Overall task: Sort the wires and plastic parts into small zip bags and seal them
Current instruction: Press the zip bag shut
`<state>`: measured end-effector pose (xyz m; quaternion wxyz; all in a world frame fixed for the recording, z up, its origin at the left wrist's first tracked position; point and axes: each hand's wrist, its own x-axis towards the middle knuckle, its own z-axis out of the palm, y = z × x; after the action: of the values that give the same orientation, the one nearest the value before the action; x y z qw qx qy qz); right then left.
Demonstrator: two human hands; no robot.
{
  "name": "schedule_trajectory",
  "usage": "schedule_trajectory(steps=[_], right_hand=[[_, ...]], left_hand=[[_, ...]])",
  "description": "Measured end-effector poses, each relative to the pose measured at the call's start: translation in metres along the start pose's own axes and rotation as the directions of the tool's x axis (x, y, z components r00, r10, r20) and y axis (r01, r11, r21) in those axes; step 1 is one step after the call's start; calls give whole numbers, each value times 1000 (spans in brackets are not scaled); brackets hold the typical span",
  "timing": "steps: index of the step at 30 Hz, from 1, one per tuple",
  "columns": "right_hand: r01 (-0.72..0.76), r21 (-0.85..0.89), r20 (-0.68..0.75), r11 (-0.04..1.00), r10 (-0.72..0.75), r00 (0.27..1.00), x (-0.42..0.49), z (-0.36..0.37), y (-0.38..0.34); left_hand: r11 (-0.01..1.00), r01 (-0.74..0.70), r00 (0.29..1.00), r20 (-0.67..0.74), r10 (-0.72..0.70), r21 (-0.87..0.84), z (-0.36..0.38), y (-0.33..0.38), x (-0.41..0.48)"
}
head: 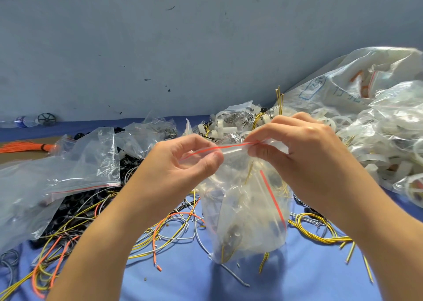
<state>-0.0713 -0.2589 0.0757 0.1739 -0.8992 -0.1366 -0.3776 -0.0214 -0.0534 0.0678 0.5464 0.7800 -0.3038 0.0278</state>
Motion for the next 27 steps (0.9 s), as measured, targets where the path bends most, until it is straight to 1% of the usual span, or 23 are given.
schedule_trajectory(steps=[4,8,14,15,17,19,20,22,24,27], right_hand=[[21,53,-20,998,-20,1000,0,0,-2],[37,50,3,998,-37,999,1,2,-4],[70,70,-12,995,-69,998,1,3,-8],[57,98,-26,994,-55,998,1,2,-7],[-15,193,-37,981,23,999,0,-1,-1],[-93,252,-1,963,97,995,0,-4,6],[-110,261,21,959,109,994,-1,-5,9],[-108,270,44,957,100,994,-1,-5,9],[-76,260,40,963,68,997,0,-3,6],[-33,231,22,972,29,999,0,0,1]], left_hand=[[1000,-7,999,-43,8,10,-3,1,-1],[998,-5,1000,19,4,69,-6,2,0],[998,-47,998,33,46,38,-3,0,1],[998,-55,998,23,54,36,-5,0,1],[997,-62,998,-4,62,54,-8,0,1],[996,-46,999,-4,47,80,-10,2,0],[995,-36,999,11,35,90,-10,2,-1],[991,-29,999,37,24,129,-9,2,-2],[986,-33,999,33,28,166,-7,2,-1],[995,-27,999,38,23,100,-5,4,0]])
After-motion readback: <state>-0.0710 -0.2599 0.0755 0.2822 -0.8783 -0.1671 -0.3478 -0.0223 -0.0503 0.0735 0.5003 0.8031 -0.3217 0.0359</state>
